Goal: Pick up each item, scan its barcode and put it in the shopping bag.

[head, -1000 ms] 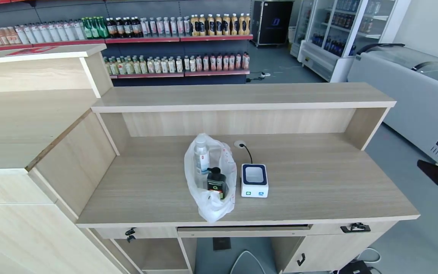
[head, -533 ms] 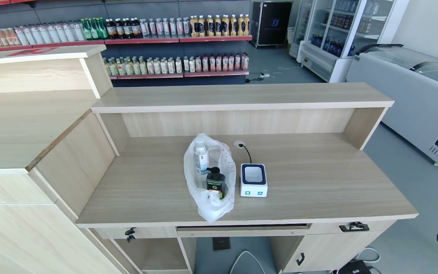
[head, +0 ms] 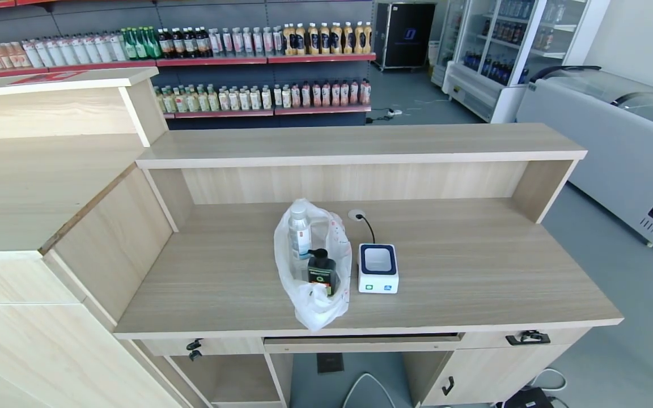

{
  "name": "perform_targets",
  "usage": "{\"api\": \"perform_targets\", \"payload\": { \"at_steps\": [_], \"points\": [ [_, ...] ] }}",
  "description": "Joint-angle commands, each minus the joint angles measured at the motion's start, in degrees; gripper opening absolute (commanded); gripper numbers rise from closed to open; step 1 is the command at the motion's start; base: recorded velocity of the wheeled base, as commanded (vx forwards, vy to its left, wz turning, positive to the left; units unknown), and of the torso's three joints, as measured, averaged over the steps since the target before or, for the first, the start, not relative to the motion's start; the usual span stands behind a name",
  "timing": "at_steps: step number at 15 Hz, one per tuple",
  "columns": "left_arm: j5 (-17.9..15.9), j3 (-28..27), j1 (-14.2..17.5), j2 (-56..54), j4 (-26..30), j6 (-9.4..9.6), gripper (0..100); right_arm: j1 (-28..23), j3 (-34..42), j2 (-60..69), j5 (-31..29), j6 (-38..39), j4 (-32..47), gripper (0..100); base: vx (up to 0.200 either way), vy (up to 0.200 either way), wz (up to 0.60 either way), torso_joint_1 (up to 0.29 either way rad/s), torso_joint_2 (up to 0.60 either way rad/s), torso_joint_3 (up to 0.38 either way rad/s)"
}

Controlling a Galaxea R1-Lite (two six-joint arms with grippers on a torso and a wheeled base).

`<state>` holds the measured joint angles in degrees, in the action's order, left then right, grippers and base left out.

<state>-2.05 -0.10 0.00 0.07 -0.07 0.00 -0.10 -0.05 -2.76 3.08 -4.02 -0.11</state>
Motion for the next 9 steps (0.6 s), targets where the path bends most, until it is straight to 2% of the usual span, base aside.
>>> {"api": "perform_targets", "payload": {
  "at_steps": [1, 9],
  "points": [
    [0.0, 0.0, 0.0, 0.0, 0.0, 0.0, 100, 0.2, 0.0, 2.8, 0.0, 0.3, 0.0, 100, 0.0, 0.0, 0.0, 0.0, 0.0, 0.0],
    [0.0, 0.0, 0.0, 0.0, 0.0, 0.0, 100, 0.2, 0.0, 2.8, 0.0, 0.9, 0.0, 100, 0.0, 0.0, 0.0, 0.0, 0.0, 0.0]
  ]
}}
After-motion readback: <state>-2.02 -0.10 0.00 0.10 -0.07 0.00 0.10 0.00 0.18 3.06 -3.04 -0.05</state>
